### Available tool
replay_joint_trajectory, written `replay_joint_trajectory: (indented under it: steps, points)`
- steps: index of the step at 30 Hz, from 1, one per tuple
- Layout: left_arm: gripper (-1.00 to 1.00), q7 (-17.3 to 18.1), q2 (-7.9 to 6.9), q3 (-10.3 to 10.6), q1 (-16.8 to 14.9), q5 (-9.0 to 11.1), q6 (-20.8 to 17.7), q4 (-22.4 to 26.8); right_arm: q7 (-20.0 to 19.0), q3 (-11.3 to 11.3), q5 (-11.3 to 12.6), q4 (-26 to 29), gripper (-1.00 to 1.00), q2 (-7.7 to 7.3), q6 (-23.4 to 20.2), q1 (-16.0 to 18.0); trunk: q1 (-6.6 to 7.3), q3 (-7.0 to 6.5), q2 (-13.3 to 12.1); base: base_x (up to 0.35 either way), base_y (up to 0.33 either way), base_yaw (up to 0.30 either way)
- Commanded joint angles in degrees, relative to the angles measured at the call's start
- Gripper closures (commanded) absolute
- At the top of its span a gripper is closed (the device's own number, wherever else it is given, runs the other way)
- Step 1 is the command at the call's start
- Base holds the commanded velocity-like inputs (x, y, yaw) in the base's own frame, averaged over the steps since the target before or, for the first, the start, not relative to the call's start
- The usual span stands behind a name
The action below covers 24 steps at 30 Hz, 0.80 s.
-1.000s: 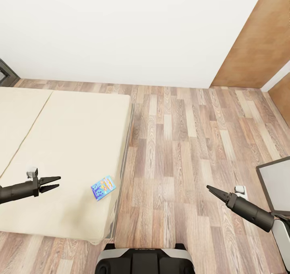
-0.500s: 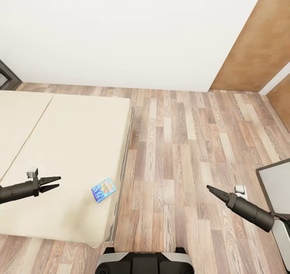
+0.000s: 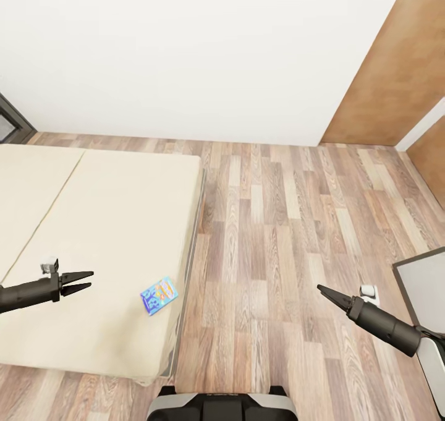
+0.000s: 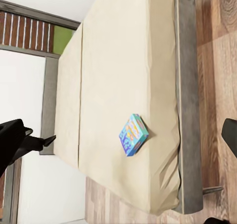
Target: Put all the toys in the child's room - the three board games (two on the bed and one on the table), the two jigsaw puzzles on the table, and the tennis ball on the table - inside the toy box on the table in the child's room.
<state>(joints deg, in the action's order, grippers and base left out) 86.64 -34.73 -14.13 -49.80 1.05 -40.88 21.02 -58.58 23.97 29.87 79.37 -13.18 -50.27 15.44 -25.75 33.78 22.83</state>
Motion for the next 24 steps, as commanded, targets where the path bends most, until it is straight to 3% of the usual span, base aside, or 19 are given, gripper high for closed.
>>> replay_joint_trajectory:
  steps: [1,24]
  points:
    - [-1.0,0.3,-0.02,-0.1,0.0,-0.1,-0.6,0.0,-0.1,0.0,0.0,0.0,-1.0,0.0,-0.3,0.0,-0.03,-0.03,0.1,0.0,0.0,0.0]
    - [-1.0,0.6,-0.07,-0.1,0.0,-0.1,-0.6,0.0,-0.1,0.0,0.0,0.0,-1.0,0.0,-0.3,0.0,-0.03,-2.21,0.1,0.0,0.0,0.0]
